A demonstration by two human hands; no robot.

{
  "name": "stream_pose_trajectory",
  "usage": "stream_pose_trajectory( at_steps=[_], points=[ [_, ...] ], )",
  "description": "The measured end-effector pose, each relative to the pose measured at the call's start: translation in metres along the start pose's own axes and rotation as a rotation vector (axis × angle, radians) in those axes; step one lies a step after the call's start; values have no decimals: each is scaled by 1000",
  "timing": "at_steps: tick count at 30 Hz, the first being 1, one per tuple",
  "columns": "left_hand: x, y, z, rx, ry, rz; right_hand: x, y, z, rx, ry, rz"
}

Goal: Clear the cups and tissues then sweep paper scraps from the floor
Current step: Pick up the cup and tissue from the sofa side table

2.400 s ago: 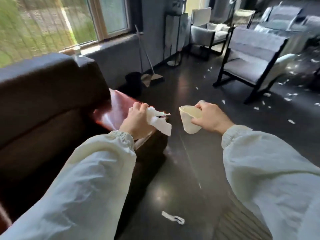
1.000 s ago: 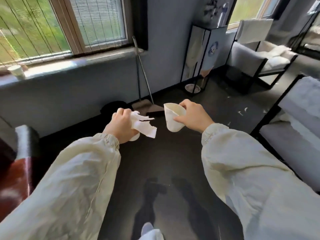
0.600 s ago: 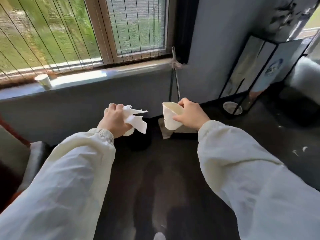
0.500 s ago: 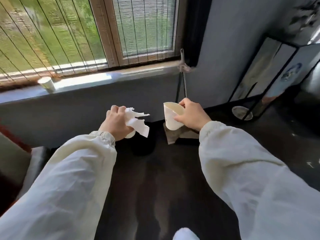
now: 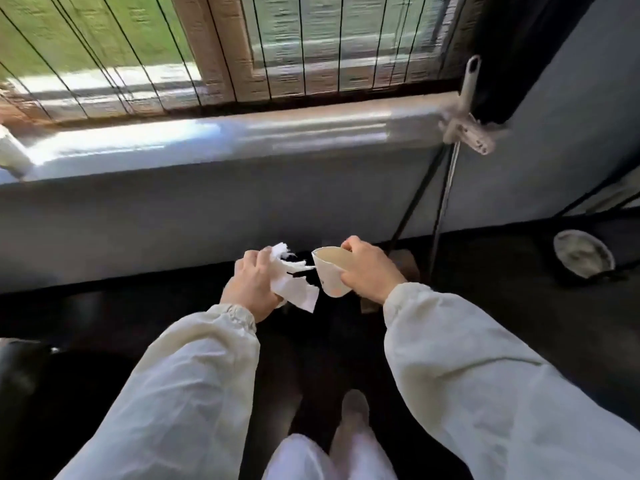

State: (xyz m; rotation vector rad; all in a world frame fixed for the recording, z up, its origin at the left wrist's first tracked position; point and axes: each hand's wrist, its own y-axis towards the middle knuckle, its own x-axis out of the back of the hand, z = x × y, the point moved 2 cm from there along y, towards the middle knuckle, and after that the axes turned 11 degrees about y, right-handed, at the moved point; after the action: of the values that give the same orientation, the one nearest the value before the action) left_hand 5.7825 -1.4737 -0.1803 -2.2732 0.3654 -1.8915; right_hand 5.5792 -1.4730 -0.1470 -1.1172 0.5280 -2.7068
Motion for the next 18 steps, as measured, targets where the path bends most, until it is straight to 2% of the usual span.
stream_pose_trajectory(
  at_steps=[7,13,18],
  points=[
    [-110,105,22,13,-53,160,-78,129,-59,-44,7,125],
    [-191,183,53,-28,158,436,-149,206,-108,-156,-23,261],
    [-198,204,60,-103,147,420,-157,219,-123,-273,22,285]
  ],
)
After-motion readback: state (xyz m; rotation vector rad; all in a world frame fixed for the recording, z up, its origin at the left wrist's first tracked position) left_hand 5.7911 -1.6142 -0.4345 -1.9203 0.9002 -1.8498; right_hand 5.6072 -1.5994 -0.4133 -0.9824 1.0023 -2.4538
